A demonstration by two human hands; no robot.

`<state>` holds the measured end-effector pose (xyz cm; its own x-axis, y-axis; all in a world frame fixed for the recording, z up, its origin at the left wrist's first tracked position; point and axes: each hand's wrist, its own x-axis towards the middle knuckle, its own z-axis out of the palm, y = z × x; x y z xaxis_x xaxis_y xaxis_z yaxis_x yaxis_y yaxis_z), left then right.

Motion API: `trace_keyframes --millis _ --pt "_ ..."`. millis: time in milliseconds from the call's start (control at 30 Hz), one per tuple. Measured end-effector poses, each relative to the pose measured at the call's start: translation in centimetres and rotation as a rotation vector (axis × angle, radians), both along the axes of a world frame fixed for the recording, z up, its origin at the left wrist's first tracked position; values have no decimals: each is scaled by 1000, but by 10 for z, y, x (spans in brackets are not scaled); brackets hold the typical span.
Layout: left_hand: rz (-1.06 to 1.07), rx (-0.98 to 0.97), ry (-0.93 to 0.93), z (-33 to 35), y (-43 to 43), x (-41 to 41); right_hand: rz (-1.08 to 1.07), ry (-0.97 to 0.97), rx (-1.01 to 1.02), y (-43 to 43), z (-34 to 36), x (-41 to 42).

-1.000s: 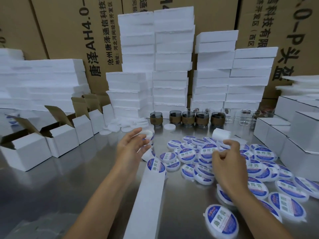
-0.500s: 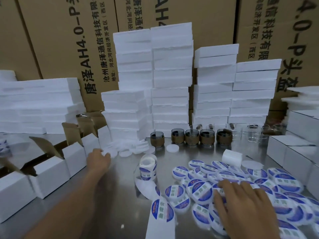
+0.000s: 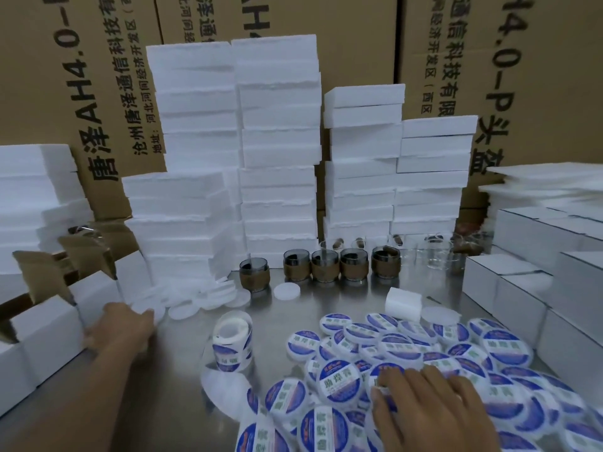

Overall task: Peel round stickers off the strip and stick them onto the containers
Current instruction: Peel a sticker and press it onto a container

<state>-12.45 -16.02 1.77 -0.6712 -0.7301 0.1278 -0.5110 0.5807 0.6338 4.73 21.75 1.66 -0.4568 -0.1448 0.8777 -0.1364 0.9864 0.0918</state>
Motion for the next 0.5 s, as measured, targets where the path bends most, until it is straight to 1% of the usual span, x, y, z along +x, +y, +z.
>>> trace_keyframes --millis 100,200,267,500 --pt "-72 148 129 6 1 8 -12 -5 -1 0 -1 3" --pt "-163 210 252 19 8 24 21 -41 -22 0 0 8" --pt "-205 291 331 30 23 40 23 -97 -31 -1 2 12" --pt "-332 860 583 50 102 127 40 -259 -98 -5 13 29"
